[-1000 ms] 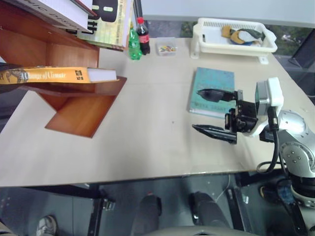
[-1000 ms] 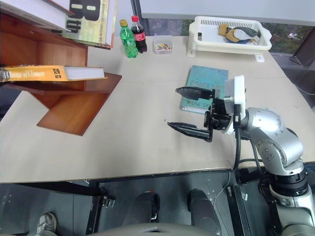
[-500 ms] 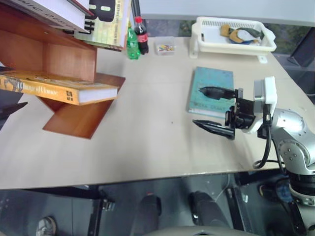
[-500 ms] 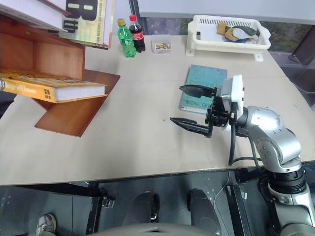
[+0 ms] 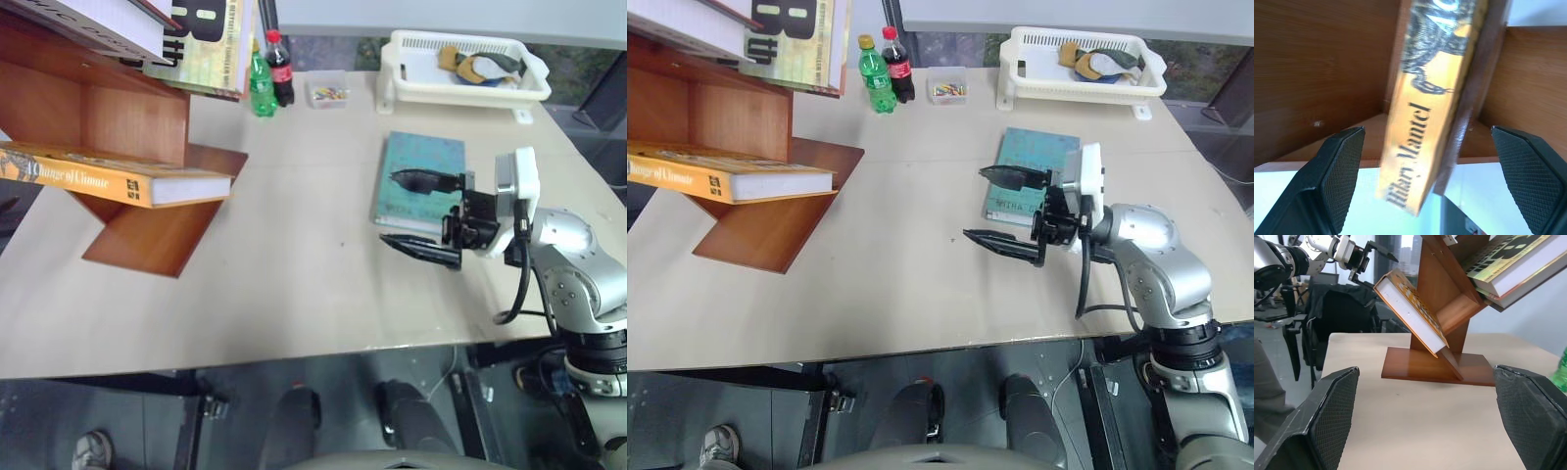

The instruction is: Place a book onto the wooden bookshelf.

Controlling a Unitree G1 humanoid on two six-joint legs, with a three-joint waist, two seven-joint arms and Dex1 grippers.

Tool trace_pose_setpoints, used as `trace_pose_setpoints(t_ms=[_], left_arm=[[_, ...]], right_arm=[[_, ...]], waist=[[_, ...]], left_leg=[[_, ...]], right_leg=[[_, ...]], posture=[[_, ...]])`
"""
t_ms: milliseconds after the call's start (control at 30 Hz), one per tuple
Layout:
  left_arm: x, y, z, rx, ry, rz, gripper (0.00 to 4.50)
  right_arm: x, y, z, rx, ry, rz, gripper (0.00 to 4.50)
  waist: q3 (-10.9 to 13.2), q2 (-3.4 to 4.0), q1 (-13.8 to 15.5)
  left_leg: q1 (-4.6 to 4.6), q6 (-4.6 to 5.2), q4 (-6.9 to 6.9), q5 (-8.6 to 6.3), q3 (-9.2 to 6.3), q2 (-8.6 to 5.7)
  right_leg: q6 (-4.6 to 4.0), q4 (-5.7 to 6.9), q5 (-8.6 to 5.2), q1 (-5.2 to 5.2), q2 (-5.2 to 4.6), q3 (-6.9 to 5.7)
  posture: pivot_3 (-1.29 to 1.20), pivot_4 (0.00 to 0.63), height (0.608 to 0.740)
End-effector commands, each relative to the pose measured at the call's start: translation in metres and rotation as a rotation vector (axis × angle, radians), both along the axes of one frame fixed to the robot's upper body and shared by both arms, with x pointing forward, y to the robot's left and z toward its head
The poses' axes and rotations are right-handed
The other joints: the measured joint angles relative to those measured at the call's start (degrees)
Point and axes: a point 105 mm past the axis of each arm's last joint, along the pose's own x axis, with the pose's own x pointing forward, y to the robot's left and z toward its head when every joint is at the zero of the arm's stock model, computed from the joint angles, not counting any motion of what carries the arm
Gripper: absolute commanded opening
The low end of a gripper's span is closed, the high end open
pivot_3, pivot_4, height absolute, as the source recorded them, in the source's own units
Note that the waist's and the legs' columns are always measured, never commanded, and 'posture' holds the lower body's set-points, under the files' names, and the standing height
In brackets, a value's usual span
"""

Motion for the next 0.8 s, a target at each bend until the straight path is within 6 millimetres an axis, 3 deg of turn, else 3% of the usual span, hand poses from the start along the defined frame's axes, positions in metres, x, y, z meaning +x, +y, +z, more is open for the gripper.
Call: trace_pose_setpoints(t_ms=[33, 167, 267, 300, 367, 400, 433, 567, 733, 800], left_arm=[[-0.011, -0.008, 0.029, 0.015, -0.144, -0.044, 4.42], [-0.017, -0.031, 0.025, -0.012, -0.196, -0.17, 4.42], [-0.021, -0.063, 0.017, -0.125, -0.217, -0.299, 3.7], [-0.022, -0.08, 0.012, -0.182, -0.215, -0.35, 3.12], [-0.024, -0.113, 0.002, -0.291, -0.196, -0.426, 2.41], [-0.025, -0.124, -0.003, -0.329, -0.182, -0.447, 1.82], [-0.026, -0.136, -0.007, -0.368, -0.168, -0.465, 1.7], [-0.029, -0.17, -0.024, -0.487, -0.103, -0.52, 0.09], [-0.028, -0.202, -0.057, -0.646, -0.035, -0.559, 0.04], [-0.019, -0.21, -0.08, -0.734, 0.015, -0.514, 0.04]], right_arm=[[0.0, 0.001, 0.008, 0.006, -0.048, 0.021, 4.5], [0.002, -0.001, 0.006, -0.001, -0.043, 0.016, 4.5], [0.004, -0.005, 0.003, -0.013, -0.037, 0.002, 4.5], [0.004, -0.008, 0.002, -0.018, -0.036, -0.009, 4.5], [0.004, -0.012, 0.001, -0.025, -0.034, -0.025, 4.5], [0.004, -0.013, 0.001, -0.027, -0.033, -0.031, 4.5], [0.005, -0.014, 0.001, -0.03, -0.034, -0.037, 4.5], [0.002, -0.019, 0.0, -0.045, -0.034, -0.058, 4.5], [0.0, -0.025, 0.002, -0.059, -0.04, -0.097, 4.5], [-0.001, -0.026, 0.004, -0.063, -0.044, -0.111, 4.5]], waist=[[0.0, -0.01, -0.04], [0.04, 0.06, -0.06], [0.07, 0.1, -0.08], [0.06, 0.08, -0.1], [0.06, 0.06, -0.06], [0.05, -0.01, -0.05], [0.04, -0.02, -0.08], [0.05, 0.07, -0.12], [0.06, 0.1, -0.14], [0.04, 0.11, -0.11]], left_leg=[[0.0, 0.0, 0.0, 0.0, 0.0, 0.0], [0.0, 0.0, -0.03, 0.0, 0.05, 0.02], [0.02, -0.01, -0.05, 0.0, 0.1, 0.2], [0.04, -0.01, -0.05, 0.0, 0.12, 0.23], [0.04, -0.02, -0.05, -0.01, 0.21, 0.29], [0.03, -0.03, -0.05, -0.01, 0.21, 0.28], [0.0, -0.03, -0.05, -0.01, 0.18, 0.28], [0.14, -0.02, -0.05, -0.01, 0.18, 0.09], [0.16, -0.02, -0.06, -0.01, 0.2, 0.08], [0.14, -0.02, -0.05, -0.01, 0.18, 0.04]], right_leg=[[0.0, 0.0, 0.0, 0.0, 0.0, 0.0], [-0.01, -0.01, 0.0, -0.02, -0.02, 0.03], [-0.01, -0.02, 0.0, -0.02, -0.06, 0.06], [-0.02, 0.03, 0.0, -0.02, -0.07, 0.06], [-0.01, -0.04, 0.01, -0.02, -0.14, 0.04], [-0.01, -0.04, 0.01, -0.03, -0.17, 0.04], [0.0, -0.09, 0.02, -0.04, -0.11, 0.03], [-0.01, -0.02, 0.01, 0.01, -0.05, 0.07], [-0.01, -0.01, 0.01, 0.01, 0.0, 0.12], [-0.01, -0.02, 0.01, 0.01, 0.0, 0.13]], posture=[[0.0, 0.15, 0.74], [0.0, 0.15, 0.74], [0.0, 0.15, 0.74], [0.0, 0.15, 0.74], [0.0, 0.15, 0.74], [0.0, 0.15, 0.74], [0.0, 0.15, 0.74], [0.0, 0.15, 0.74], [0.0, 0.15, 0.74], [0.0, 0.15, 0.74]])
